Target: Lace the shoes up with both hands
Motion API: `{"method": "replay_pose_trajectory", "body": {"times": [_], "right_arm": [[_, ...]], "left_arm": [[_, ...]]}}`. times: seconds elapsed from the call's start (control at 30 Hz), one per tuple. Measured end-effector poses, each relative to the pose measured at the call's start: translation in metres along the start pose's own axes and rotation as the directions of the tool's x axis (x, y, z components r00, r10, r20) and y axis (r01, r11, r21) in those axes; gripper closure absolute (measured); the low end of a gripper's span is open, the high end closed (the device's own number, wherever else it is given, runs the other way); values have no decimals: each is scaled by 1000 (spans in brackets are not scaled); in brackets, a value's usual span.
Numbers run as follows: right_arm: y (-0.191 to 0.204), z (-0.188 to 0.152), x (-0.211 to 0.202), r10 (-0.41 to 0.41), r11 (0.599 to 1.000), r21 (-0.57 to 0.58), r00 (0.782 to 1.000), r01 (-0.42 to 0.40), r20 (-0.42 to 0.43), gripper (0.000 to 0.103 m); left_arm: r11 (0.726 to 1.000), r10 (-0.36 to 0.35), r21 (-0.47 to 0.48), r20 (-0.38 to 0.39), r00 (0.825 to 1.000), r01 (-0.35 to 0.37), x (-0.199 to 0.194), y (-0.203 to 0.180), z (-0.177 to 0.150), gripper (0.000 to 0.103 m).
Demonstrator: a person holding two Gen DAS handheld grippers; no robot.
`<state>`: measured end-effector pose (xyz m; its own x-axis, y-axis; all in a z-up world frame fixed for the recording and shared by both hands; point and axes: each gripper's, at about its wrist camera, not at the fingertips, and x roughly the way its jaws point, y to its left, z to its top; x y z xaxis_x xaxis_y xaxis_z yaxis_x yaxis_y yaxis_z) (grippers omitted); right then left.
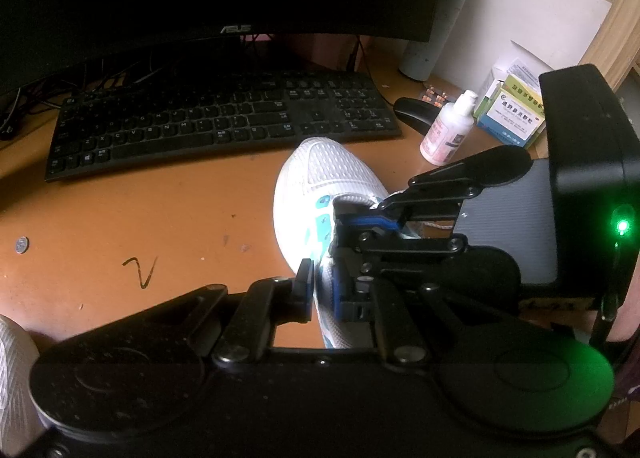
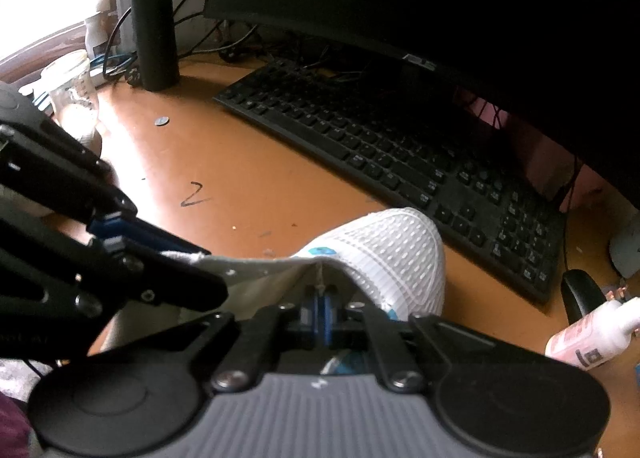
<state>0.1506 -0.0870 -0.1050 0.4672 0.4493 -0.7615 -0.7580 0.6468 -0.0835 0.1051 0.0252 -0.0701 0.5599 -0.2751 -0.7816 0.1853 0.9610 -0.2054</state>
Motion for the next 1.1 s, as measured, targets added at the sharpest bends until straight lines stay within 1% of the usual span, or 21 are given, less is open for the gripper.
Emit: {"method": "replay_pose_trajectory", "body": {"times": [0.17, 0.23, 0.33, 0.6, 0.73, 1.0, 1.1], "right_arm": [[0, 0, 0, -5, 1000, -9, 1000, 5, 4, 99], [-1, 0, 1, 9, 1000, -5, 1000, -9, 4, 99], [-4, 0, -1, 24, 1000, 7, 1000, -24, 17, 99], [-4, -11, -9, 10, 1000, 28, 998, -12, 60, 100], [-3, -10, -7, 19, 1000, 20, 999, -20, 48, 100], [-2, -14, -6, 15, 1000, 14, 998, -16, 66, 100], [-3, -16, -6, 15, 999, 28, 997, -17, 70, 100]], "left_arm": [[1000, 1, -2, 0, 1000, -1, 1, -2, 0, 96], [1000, 1, -1, 0, 1000, -1, 1, -1, 1, 96], [1000, 3, -3, 0, 1000, -3, 0, 0, 0, 96], [1000, 4, 6, -3, 1000, -4, 3, -1, 2, 96], [1000, 6, 7, -4, 1000, -6, 4, 0, 3, 96], [1000, 12, 5, -4, 1000, -12, 10, -2, 7, 96], [1000, 15, 7, -4, 1000, -15, 15, -5, 11, 96]]}}
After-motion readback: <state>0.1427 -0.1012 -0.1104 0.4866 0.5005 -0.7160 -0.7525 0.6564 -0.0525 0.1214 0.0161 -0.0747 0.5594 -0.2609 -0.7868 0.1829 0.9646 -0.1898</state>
